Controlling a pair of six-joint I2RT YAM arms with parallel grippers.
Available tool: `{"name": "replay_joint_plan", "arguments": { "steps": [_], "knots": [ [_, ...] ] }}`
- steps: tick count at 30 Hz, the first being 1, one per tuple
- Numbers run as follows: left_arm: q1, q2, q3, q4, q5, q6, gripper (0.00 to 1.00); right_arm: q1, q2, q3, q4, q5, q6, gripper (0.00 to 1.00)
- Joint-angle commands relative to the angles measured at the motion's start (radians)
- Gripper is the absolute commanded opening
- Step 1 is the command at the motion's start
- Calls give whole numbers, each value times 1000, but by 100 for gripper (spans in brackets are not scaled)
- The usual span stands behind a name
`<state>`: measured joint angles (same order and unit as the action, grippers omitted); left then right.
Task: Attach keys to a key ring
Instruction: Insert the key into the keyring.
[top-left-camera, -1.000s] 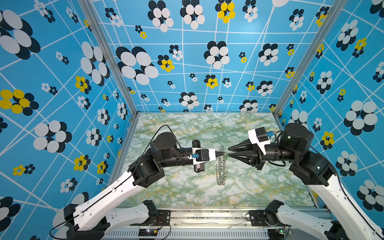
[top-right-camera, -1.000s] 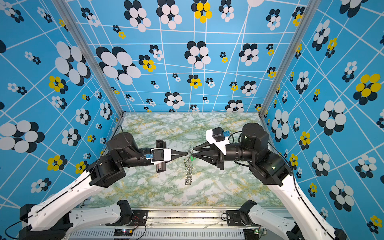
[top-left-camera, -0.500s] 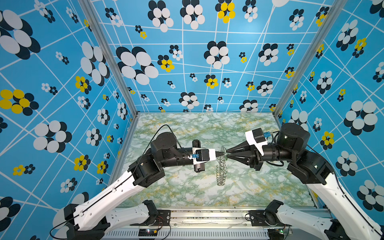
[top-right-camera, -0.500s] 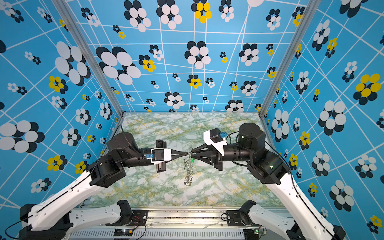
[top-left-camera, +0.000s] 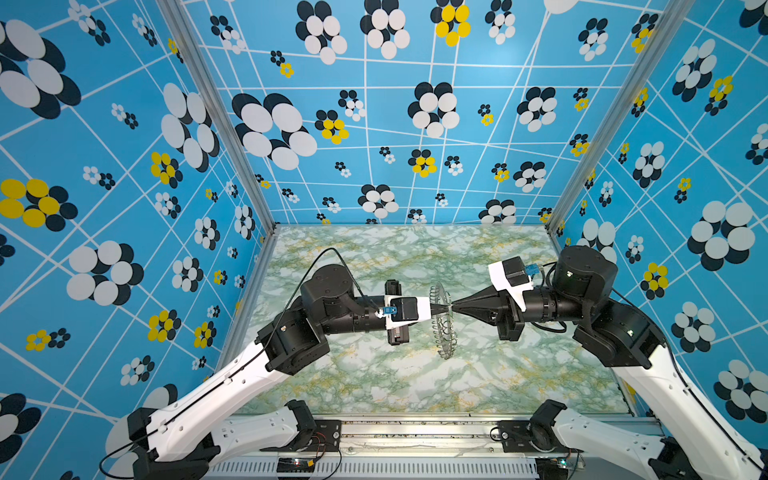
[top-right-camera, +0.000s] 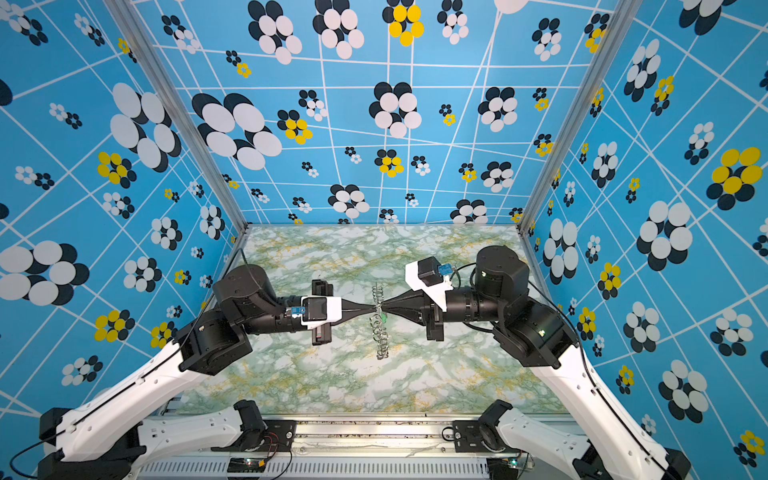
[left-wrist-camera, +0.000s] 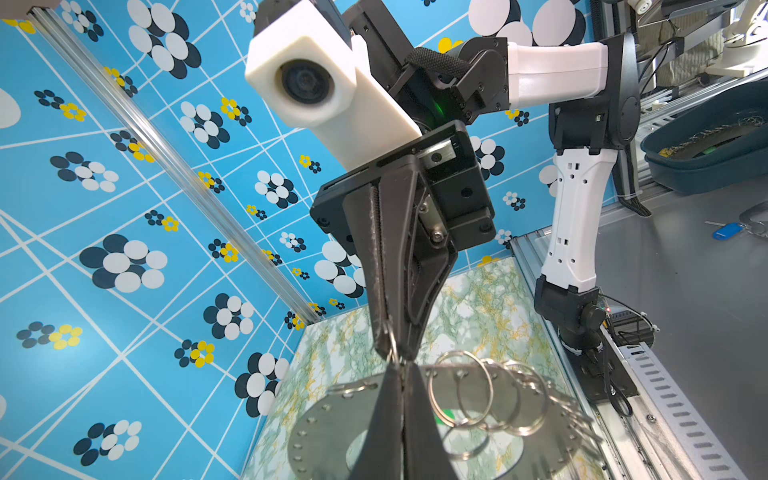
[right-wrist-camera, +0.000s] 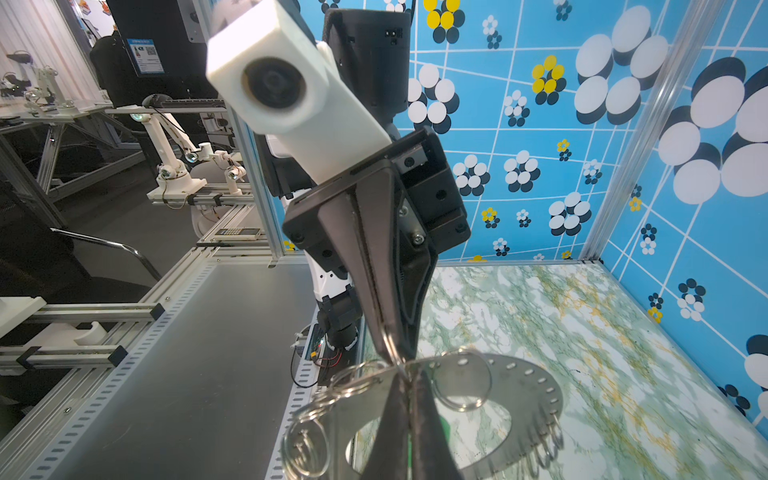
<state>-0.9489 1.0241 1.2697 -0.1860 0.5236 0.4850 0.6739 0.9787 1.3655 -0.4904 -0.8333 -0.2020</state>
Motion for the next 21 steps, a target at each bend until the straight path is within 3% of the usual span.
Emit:
{"name": "replay_joint_plan", "arguments": {
  "steps": [1,4,11,21],
  "knots": [
    [7,-11,-2,43,-28,-11,0,10,-12,5,-26,3,-3,0],
    [7,-21,-12,38,-64,-27,0,10,-8,24,-78,33,-31,0],
    [7,-30,-7,-4,-99,-51,16,10,1,60,-153,74,-61,0],
    [-2,-2,55,-94,-93,-51,27,12,25,96,-213,105,-81,0]
  ]
}}
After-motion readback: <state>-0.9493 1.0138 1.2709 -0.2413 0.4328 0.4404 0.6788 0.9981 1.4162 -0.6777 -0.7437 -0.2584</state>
